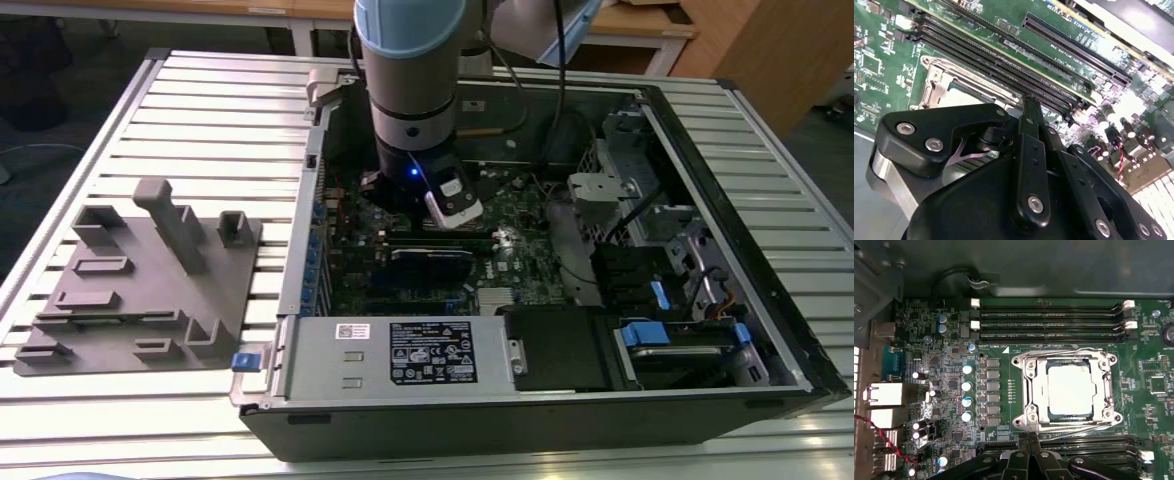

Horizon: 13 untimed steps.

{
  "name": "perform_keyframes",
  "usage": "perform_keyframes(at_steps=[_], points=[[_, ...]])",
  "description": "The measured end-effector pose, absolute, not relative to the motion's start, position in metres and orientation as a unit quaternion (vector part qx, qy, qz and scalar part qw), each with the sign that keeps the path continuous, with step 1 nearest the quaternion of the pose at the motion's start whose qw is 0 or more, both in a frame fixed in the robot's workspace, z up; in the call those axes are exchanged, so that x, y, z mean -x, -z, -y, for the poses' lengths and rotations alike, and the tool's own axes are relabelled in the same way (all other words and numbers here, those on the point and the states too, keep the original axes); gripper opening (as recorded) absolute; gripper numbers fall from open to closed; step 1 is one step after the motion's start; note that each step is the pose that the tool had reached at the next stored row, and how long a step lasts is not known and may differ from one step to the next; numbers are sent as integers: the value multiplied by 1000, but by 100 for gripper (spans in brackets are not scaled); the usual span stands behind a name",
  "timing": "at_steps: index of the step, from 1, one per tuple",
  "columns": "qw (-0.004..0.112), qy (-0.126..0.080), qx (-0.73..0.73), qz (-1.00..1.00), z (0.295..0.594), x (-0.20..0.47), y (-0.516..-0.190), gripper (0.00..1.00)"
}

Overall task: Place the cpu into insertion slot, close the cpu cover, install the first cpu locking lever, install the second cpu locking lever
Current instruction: 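Install the second cpu locking lever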

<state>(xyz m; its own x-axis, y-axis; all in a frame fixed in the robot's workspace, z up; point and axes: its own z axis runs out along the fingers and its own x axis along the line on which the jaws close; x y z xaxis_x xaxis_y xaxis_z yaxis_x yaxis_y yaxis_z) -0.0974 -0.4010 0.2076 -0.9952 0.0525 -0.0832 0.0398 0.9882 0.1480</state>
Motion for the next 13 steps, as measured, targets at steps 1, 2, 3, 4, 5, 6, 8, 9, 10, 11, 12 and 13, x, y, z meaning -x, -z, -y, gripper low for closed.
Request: perform_keyframes(at_steps=[1, 2, 3, 4, 5, 6, 8, 9, 10, 11, 12, 13], points=[[43, -73, -23, -996, 401, 97, -206, 11], [43, -73, -23, -996, 401, 97, -204, 11], [43, -73, -23, -996, 401, 97, -202, 11], [43, -74, -23, -996, 401, 97, -201, 11], [43, -74, -23, -996, 401, 97, -200, 11], [43, -74, -23, -996, 401, 97, -199, 11], [43, -75, -23, -996, 402, 97, -199, 11], [43, -76, -23, -996, 402, 97, -199, 11], [43, -78, -23, -996, 402, 97, -199, 11], [43, -81, -23, -995, 402, 97, -199, 11], [43, -84, -24, -995, 402, 97, -199, 11], [43, -86, -24, -995, 402, 97, -199, 11]])
